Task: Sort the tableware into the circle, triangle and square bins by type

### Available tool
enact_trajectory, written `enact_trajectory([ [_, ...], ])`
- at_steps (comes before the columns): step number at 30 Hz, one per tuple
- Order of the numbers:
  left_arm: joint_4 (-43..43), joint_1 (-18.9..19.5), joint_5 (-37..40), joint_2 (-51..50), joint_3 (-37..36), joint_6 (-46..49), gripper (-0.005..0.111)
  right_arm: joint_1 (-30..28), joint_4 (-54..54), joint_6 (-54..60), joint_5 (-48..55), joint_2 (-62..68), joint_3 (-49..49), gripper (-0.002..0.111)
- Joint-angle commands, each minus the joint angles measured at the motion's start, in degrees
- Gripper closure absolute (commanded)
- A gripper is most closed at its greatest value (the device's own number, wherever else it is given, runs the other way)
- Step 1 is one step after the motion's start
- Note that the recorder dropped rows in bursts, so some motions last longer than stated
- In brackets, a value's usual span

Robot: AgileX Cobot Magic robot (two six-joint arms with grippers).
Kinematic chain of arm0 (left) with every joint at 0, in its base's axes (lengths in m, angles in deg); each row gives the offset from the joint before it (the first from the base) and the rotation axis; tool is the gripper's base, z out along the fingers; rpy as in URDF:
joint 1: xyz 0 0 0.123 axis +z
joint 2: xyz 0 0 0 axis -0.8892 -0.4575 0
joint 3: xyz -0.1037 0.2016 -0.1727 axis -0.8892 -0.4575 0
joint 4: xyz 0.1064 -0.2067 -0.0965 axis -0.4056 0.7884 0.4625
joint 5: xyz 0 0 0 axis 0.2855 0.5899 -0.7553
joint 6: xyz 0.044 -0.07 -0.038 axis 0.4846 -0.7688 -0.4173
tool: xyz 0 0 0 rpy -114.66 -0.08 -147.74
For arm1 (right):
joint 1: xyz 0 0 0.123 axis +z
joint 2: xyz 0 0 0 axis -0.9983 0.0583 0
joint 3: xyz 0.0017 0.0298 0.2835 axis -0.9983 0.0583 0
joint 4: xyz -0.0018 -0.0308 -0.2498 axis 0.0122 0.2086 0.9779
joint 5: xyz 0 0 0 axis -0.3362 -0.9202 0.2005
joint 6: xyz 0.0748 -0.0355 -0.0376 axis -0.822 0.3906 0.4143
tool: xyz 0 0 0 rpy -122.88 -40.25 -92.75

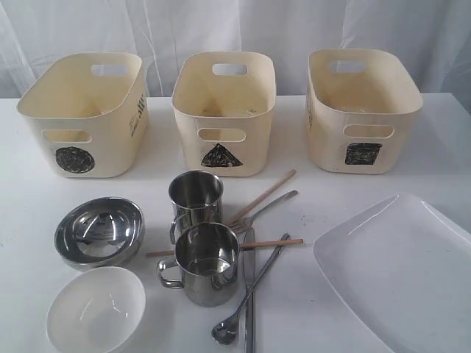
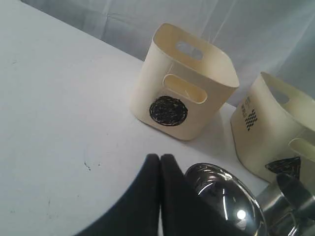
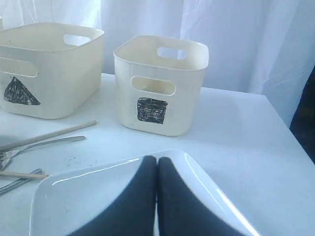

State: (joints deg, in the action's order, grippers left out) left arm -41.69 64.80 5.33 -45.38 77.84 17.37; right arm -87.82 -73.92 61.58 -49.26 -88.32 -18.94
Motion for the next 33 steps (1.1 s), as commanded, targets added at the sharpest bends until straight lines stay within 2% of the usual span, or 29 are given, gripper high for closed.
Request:
enact_trajectory([
  [1,2.05,0.0,-5.16,0.29,-0.2,-1.72,0.106,0.04,-0.12,0.03,-0.33,0.09,0.12,0.108],
  [4,2.05,0.0,-6.01,0.29,-0.2,-1.98,0.106,0.04,-0.12,0.03,-0.33,0.09,0.12,0.108],
  [9,2.12,0.0,-6.03,0.29,-0.2,-8.57,0.106,0.04,-0.12,0.03,-0.33,0.09,0.12,0.108],
  [22,2.29,0.0,-5.93,0.29,-0.2,-13.36,0.106,0.04,-0.12,0.03,-0.33,0.09,0.12,0.108],
  [25,0.76,-0.29,-5.6,0.29,-0.2,-28.71,0.106,0.04,-0.12,0.03,-0.33,0.09,0.12,0.108],
  [27,-12.46,-2.56,-2.77,0.29,4.26,-28.74,0.105,0.04,-0.12,0.03,-0.33,0.09,0.12,0.108],
  [28,-16.03,-4.3,-2.03,0.29,6.99,-28.74,0.104,0.04,-0.12,0.03,-0.33,0.09,0.12,0.108],
  [30,-19.47,-7.88,0.85,-1.55,11.79,-28.49,0.099,0.04,-0.12,0.03,-0.33,0.09,0.12,0.108],
  [33,-19.73,-12.67,7.09,-9.08,16.37,-23.35,0.087,0.04,-0.12,0.03,-0.33,0.09,0.12,0.108],
])
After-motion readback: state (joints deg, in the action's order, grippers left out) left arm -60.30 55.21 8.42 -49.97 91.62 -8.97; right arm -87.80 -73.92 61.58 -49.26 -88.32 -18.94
